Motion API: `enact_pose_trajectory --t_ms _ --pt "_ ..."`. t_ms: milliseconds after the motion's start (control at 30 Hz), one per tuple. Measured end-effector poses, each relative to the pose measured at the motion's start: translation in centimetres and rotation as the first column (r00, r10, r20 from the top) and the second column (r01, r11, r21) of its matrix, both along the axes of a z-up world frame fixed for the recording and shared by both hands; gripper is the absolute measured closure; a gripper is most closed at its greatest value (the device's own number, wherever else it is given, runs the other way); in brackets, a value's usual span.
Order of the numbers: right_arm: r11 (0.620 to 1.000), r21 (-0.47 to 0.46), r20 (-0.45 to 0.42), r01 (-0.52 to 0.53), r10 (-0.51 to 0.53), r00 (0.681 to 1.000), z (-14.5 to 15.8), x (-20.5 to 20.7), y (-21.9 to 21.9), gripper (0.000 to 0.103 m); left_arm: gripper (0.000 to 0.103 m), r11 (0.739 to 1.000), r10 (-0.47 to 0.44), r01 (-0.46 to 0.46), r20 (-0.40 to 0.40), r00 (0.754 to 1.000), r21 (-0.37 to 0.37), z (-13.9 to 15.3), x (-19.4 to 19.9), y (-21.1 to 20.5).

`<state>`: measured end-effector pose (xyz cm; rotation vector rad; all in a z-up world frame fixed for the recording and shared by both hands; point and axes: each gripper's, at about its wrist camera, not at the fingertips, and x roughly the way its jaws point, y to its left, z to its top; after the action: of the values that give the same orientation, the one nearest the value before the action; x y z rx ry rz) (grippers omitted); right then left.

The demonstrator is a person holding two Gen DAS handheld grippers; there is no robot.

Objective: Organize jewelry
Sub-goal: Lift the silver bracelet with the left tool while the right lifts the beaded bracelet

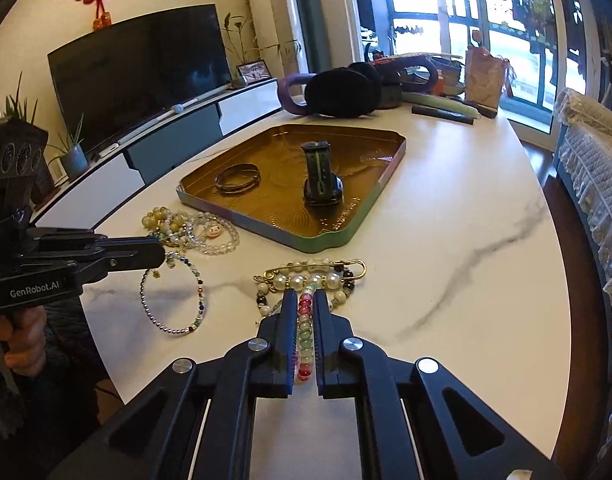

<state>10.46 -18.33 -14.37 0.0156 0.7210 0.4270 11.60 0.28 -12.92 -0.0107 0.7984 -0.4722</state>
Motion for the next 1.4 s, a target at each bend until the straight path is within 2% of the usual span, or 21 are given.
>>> enact_pose_trajectory --t_ms 167,333,800,933,1133,1400 --pt "0.999 -0.052 0.034 0.005 -0.003 0.999 0.3 -0.5 0.5 0.097 0.1 0.999 -0.03 0.03 0.006 1.0 0.02 0.0 -0.5 -1.1" --pt "0.997 -0.075 0.051 -0.014 0.018 0.999 0.4 -1.1 0.8 0.097 0.1 1.0 -0.014 0.014 0.019 1.0 0.02 0.2 -0.7 -1.2" --pt "0.998 -0.049 0.1 -0.033 0.037 0.994 3.2 -2.5 1.2 0.097 0.1 1.0 0.013 -0.014 0.06 0.998 0.014 1.9 -1.7 -0.7" --pt "0.998 -0.031 0.118 -0.048 0.051 0.992 4.9 -2.7 1.3 0.097 0.1 1.0 0.025 -0.025 0.089 0.996 0.002 3.6 -1.8 -0.2" --pt "0.998 -0.038 0.182 -0.059 0.065 0.981 8.5 -2.8 1.8 0.097 0.1 0.999 0.046 -0.044 0.164 0.985 -0.017 7.6 -1.6 0.8" --pt "0.996 -0.024 0.272 -0.086 0.089 0.958 13.7 -1.8 2.4 0.097 0.1 0.996 0.072 -0.054 0.272 0.96 -0.074 13.6 -0.8 2.2"
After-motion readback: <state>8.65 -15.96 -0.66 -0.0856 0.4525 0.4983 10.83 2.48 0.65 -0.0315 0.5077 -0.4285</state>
